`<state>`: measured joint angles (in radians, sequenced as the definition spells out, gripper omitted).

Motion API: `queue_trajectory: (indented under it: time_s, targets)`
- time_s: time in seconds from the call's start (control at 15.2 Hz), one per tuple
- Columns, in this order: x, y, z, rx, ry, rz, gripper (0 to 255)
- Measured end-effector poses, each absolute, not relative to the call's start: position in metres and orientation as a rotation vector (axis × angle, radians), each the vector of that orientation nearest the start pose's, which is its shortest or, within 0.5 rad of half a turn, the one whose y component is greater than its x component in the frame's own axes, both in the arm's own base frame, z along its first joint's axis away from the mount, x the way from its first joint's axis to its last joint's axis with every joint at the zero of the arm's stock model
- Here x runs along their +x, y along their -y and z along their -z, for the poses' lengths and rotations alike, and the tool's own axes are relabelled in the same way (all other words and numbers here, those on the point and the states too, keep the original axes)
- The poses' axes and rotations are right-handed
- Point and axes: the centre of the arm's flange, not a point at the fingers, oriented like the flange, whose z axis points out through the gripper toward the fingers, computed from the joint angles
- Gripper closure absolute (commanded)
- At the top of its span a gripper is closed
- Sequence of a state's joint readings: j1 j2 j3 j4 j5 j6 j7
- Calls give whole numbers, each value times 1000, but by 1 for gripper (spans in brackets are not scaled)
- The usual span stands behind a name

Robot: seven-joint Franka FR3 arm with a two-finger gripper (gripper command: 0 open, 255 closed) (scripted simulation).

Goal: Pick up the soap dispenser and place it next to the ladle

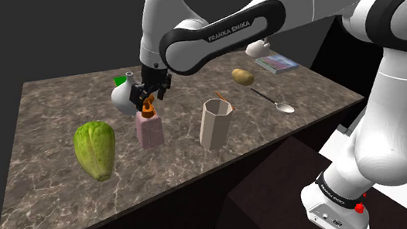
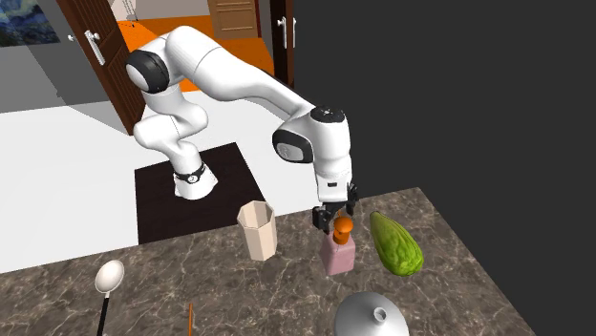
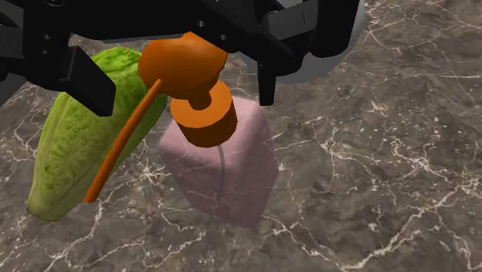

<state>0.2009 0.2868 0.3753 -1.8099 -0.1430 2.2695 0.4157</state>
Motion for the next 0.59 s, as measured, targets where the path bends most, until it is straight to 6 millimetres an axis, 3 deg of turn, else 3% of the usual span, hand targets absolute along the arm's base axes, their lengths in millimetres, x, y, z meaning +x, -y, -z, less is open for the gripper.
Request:
queue_trajectory:
  time_s: [0.2,0.53,0.59]
  targets:
    - [555,-335,-402,-3032,331,274,0]
    - [555,-335,-400,-3032,331,275,0]
    - [555,-335,-400,-3032,331,275,255]
